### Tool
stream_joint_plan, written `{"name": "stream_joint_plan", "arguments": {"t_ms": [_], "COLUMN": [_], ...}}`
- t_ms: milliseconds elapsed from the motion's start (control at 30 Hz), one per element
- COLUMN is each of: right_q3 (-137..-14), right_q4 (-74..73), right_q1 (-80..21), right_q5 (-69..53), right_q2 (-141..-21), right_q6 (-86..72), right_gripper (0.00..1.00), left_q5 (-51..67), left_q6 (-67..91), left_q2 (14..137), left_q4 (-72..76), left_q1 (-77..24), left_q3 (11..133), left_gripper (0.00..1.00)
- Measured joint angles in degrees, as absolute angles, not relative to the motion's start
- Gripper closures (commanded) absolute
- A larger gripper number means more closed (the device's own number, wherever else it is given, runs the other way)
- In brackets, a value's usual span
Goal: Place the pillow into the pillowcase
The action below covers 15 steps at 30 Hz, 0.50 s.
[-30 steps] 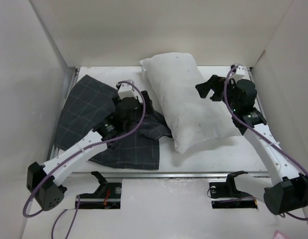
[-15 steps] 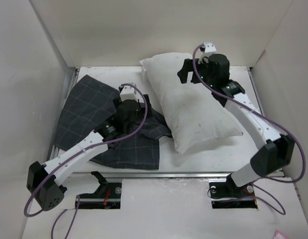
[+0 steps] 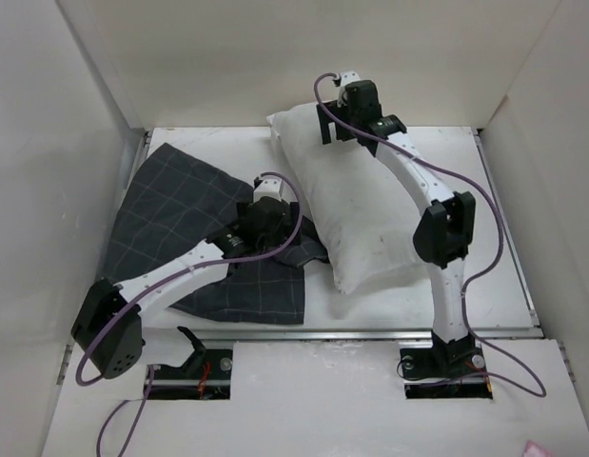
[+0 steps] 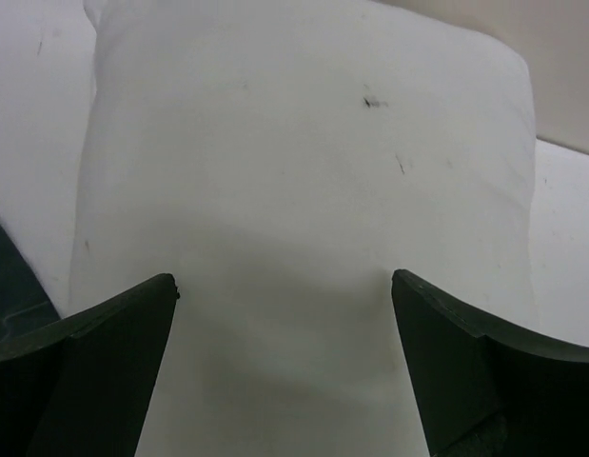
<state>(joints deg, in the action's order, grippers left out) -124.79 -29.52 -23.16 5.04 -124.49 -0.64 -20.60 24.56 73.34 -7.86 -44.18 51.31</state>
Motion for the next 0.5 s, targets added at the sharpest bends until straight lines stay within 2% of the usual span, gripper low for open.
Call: {"name": "stream_joint_plan", "arguments": {"t_ms": [133, 167, 267, 300, 367, 400, 500], "right_q3": [-136.81, -139.11, -139.26, -137.86, -135.79, -135.22, -133.27], "right_q4": [-32.16, -32.38, -32.51, -32.12, -31.31, -30.61, -28.58], "right_q1": [-24.38, -24.56, -25.06, -25.15, -25.23, -25.23, -25.23], "right_q5": [5.41, 5.15, 4.51, 4.47, 4.73, 5.19, 7.49], "right_q2": [-133.29, -135.48, -138.69, -139.00, -139.02, -138.96, -137.23], "right_q6": [0.64, 0.69, 0.54, 0.40, 0.23, 0.12, -0.45], "right_gripper": [0.00, 0.05, 0.30, 0.49, 0.75, 1.00, 1.00], "left_q5": [-20.49, -20.45, -20.34, -20.32, -20.03, -19.81, -19.14], "left_q6": [25.10, 25.32, 25.71, 25.82, 25.85, 25.78, 25.54], "left_q2": [75.05, 75.26, 75.57, 75.85, 76.53, 76.88, 78.00], "left_q4": [-9.85, -10.17, -10.66, -10.79, -11.05, -11.03, -11.05], "left_q1": [-44.18, -44.18, -44.18, -44.16, -44.01, -43.79, -43.57], "left_q3": [51.66, 51.81, 52.31, 52.64, 53.36, 53.65, 54.33], "left_gripper": [0.00, 0.00, 0.00, 0.00, 0.00, 0.00, 0.00]}}
